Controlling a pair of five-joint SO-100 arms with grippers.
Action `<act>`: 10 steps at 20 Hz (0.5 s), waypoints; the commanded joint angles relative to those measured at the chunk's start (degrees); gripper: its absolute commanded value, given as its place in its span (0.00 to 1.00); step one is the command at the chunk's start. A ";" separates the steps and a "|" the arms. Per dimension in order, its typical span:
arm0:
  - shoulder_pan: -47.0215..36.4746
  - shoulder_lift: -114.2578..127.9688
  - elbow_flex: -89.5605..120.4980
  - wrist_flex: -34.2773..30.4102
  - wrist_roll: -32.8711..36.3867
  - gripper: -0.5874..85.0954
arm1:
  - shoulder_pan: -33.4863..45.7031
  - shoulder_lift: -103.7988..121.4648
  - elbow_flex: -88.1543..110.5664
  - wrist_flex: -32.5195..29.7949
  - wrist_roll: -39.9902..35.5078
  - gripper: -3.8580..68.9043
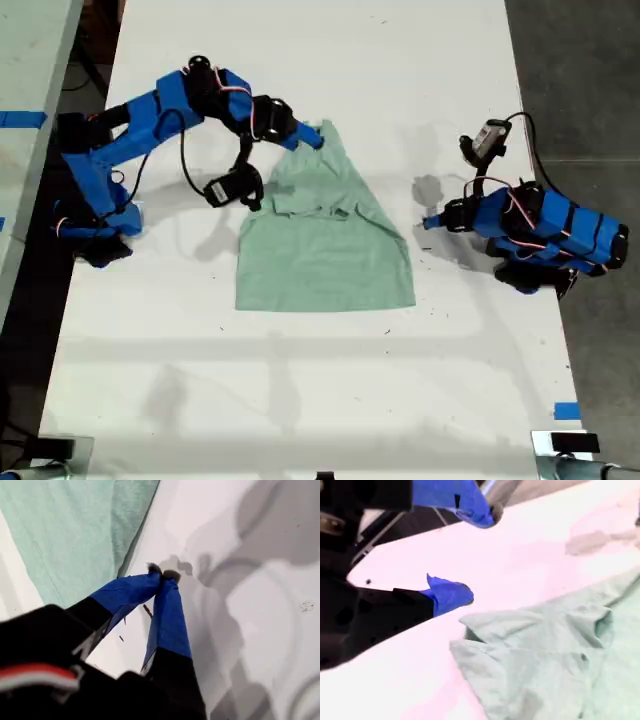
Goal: Fold t shirt
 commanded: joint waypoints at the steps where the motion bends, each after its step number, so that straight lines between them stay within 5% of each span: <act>1: -6.59 21.88 11.60 -1.05 0.35 0.00 | 0.18 0.79 3.08 0.00 0.09 0.06; 5: -9.93 66.97 60.38 -21.53 0.62 0.00 | 0.09 0.79 3.08 0.00 -0.09 0.06; 9: -3.78 94.39 100.99 -35.86 1.14 0.00 | 0.09 0.79 3.08 -0.09 -0.09 0.06; 10: -3.60 106.26 109.78 -35.33 2.20 0.00 | 0.09 0.79 3.08 -0.09 0.00 0.06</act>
